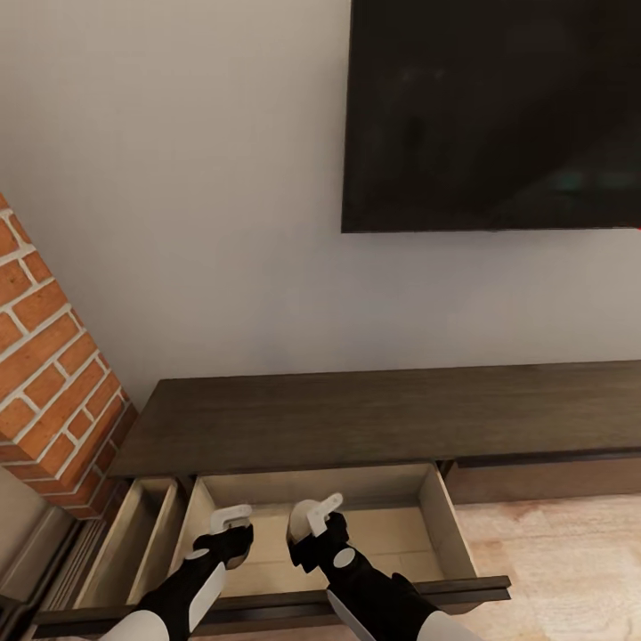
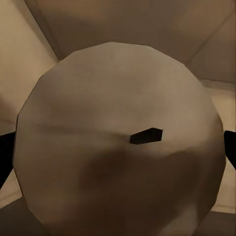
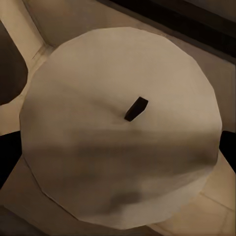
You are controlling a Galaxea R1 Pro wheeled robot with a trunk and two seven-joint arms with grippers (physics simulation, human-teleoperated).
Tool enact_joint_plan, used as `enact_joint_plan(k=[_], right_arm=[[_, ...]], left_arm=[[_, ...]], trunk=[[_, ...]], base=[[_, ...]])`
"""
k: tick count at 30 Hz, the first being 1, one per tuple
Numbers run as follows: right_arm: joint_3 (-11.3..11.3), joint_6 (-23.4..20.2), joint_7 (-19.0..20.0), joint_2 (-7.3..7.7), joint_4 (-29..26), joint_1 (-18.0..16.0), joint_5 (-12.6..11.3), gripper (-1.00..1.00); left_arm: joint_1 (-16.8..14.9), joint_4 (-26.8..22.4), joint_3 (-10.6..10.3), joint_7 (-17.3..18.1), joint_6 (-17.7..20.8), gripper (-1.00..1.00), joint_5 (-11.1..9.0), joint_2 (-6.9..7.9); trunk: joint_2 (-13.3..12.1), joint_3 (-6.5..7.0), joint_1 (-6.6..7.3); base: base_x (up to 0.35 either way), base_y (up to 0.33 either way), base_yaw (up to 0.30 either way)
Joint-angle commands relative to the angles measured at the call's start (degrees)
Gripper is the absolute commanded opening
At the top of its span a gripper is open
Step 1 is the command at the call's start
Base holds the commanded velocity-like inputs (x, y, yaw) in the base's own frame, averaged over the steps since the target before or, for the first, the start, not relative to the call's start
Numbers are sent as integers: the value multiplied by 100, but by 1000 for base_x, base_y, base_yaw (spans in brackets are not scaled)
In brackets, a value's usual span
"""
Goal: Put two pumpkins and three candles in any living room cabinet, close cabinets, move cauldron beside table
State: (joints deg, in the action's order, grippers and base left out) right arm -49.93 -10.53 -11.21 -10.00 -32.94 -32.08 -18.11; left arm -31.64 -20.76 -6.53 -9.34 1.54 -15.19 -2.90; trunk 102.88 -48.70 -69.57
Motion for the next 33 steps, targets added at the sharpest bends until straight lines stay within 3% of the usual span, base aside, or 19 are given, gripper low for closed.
enact_joint_plan(k=[1, 8, 15, 33], right_arm=[[0, 12, 2, 0, 5, 0, -2, -100], [9, 473, 13, 13, 72, 0, -8, -100], [1, 543, 8, 0, 86, 0, 7, -100], [1, 513, 13, 0, -1, 0, 9, -100]], left_arm=[[0, 4, -6, -6, -2, -100, 16, 0], [0, 11, -21, -6, -13, -100, 16, 3], [0, -56, -17, -6, -13, -100, 9, 2], [-17, -105, 3, -58, -13, -100, -2, -1]], trunk=[[0, 0, 0], [0, 0, 0], [0, 0, 0], [722, -323, -395]], base=[[0, 0, 0], [0, 0, 0], [0, 0, 0], [0, 0, 0]])
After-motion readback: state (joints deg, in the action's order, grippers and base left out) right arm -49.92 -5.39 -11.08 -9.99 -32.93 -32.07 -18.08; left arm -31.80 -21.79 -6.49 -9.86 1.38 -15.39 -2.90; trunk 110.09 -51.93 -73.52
